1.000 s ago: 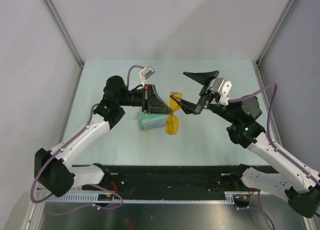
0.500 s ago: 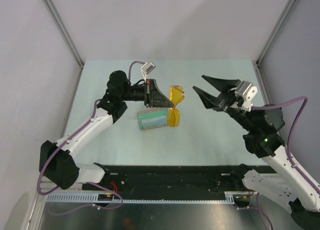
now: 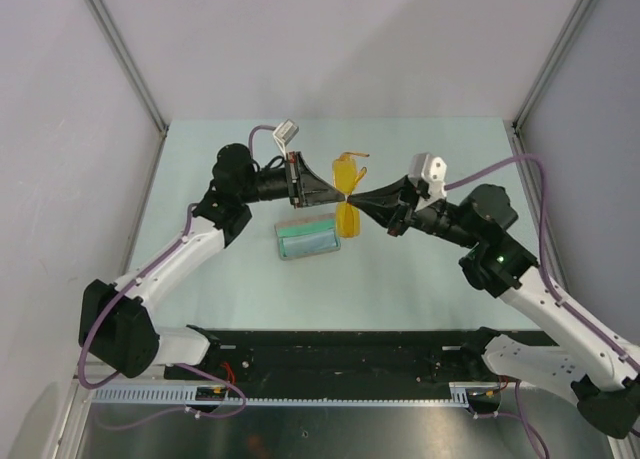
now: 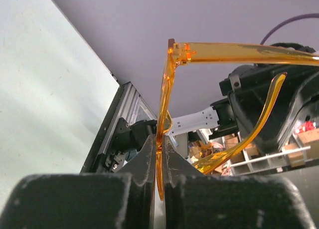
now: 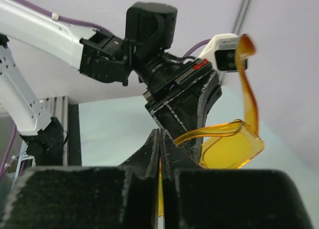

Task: Organize the sunglasses
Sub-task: Close the left temple of the sunglasses at the center of the board.

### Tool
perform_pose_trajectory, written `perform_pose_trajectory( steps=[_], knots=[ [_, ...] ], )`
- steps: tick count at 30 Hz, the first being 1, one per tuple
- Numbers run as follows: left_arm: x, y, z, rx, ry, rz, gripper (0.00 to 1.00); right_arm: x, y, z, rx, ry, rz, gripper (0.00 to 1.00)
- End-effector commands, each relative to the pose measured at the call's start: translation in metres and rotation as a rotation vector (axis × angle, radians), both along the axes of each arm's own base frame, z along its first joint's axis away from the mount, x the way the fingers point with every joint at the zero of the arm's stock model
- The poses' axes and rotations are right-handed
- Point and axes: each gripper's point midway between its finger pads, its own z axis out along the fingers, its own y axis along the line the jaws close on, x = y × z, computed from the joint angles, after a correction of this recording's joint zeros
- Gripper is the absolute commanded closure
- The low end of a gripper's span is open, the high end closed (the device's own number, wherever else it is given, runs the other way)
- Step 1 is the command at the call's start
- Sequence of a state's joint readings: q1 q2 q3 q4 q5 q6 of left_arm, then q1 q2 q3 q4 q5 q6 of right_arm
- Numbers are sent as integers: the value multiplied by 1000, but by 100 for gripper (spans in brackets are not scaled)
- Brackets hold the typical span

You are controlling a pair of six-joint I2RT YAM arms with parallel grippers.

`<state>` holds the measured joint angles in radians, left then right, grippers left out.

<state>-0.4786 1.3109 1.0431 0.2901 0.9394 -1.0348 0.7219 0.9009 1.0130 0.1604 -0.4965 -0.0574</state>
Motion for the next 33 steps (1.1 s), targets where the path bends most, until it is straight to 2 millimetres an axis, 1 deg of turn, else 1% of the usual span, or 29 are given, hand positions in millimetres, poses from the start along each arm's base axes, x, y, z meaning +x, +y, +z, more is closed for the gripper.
perform_pose_trajectory(
  steps=[1, 3, 5, 8, 9, 11, 12, 16, 20, 23, 26, 29, 30, 32, 33],
  knots=[
    [6, 4, 1, -20, 41, 55, 100, -10, 9, 9, 14, -7, 74, 100],
    [6, 4, -1, -19, 59, 53, 100, -5, 15, 2, 1, 14, 80, 100],
    [3, 4, 1, -21, 54, 42, 100, 2, 21, -8, -20, 34, 79, 100],
    [-2, 6, 7, -27, 41, 23, 100, 10, 25, -16, -36, 48, 72, 100],
    [-6, 6, 9, -31, 40, 13, 99, 15, 28, -22, -47, 60, 73, 100],
    [-9, 7, 11, -32, 38, 2, 100, 24, 29, -26, -46, 74, 63, 100],
    [-11, 7, 12, -34, 35, -8, 99, 27, 32, -32, -55, 88, 70, 100],
    [-16, 9, 16, -39, 24, -19, 100, 35, 30, -33, -49, 88, 64, 100],
    [-19, 10, 20, -43, 4, -29, 100, 35, 26, -28, -29, 99, 59, 100],
    [-19, 10, 24, -45, -24, -26, 100, 35, 22, -19, 0, 91, 61, 100],
    [-17, 10, 19, -38, -30, -24, 100, 30, 12, 1, 53, 59, 41, 100],
    [-16, 10, 19, -36, -52, -14, 100, 31, 0, 18, 105, 37, -18, 100],
    [-17, 11, 20, -37, -65, -12, 99, 36, -5, 24, 128, 34, -53, 100],
    [-18, 12, 21, -37, -83, -13, 100, 39, -9, 29, 148, 27, -75, 100],
    [-18, 11, 20, -36, -86, -17, 100, 42, -11, 35, 170, 9, -83, 100]
  ],
)
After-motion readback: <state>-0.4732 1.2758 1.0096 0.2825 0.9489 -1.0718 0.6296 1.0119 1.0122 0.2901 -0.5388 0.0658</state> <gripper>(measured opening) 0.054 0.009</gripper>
